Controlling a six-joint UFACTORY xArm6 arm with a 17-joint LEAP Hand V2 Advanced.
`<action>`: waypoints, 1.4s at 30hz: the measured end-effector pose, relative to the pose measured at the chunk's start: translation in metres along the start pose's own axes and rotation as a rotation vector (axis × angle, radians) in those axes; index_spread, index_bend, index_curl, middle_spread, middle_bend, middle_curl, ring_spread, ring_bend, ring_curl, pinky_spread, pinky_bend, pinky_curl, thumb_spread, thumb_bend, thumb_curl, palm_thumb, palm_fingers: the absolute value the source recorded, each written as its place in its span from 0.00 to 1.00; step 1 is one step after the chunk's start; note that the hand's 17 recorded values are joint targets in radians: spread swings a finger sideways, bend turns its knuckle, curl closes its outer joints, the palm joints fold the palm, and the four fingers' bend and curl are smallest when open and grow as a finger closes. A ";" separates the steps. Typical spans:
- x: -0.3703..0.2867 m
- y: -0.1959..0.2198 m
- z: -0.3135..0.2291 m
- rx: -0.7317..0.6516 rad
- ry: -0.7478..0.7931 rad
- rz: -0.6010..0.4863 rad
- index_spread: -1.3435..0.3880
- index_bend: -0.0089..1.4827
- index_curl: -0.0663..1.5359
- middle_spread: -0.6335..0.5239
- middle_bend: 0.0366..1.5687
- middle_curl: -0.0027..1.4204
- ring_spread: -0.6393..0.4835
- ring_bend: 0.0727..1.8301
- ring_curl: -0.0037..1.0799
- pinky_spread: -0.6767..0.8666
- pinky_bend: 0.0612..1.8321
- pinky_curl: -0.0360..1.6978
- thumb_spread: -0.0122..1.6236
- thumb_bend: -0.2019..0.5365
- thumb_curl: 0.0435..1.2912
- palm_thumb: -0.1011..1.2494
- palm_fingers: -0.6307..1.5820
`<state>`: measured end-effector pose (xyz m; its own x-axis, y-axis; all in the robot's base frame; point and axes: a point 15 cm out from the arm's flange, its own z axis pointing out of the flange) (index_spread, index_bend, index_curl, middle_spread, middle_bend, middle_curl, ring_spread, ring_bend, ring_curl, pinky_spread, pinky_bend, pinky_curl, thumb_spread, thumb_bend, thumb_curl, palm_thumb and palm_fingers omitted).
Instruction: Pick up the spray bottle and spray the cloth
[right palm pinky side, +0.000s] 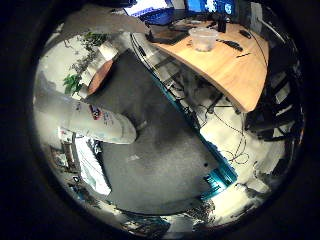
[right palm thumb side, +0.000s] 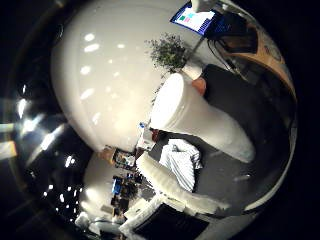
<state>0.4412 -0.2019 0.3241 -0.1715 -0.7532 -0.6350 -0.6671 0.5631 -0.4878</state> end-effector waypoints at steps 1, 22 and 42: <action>-0.003 0.002 0.005 -0.003 -0.003 -0.004 0.63 0.13 0.24 0.62 0.12 0.24 0.81 0.30 0.09 0.80 0.67 0.02 0.65 0.24 0.25 0.30 0.42; 0.026 -0.011 0.055 0.066 0.066 0.073 0.47 0.30 0.28 0.24 0.54 0.39 0.28 0.63 0.33 0.08 0.60 0.05 0.68 0.29 0.32 0.58 0.92; -0.015 -0.020 0.058 0.036 -0.027 -0.002 0.61 0.73 0.45 0.38 0.81 0.47 0.38 0.76 0.49 0.22 0.71 0.28 0.59 0.26 0.60 0.82 0.86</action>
<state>0.4989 -0.1819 0.3090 -0.1500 -0.7450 -0.6500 -0.6405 0.5740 -0.5101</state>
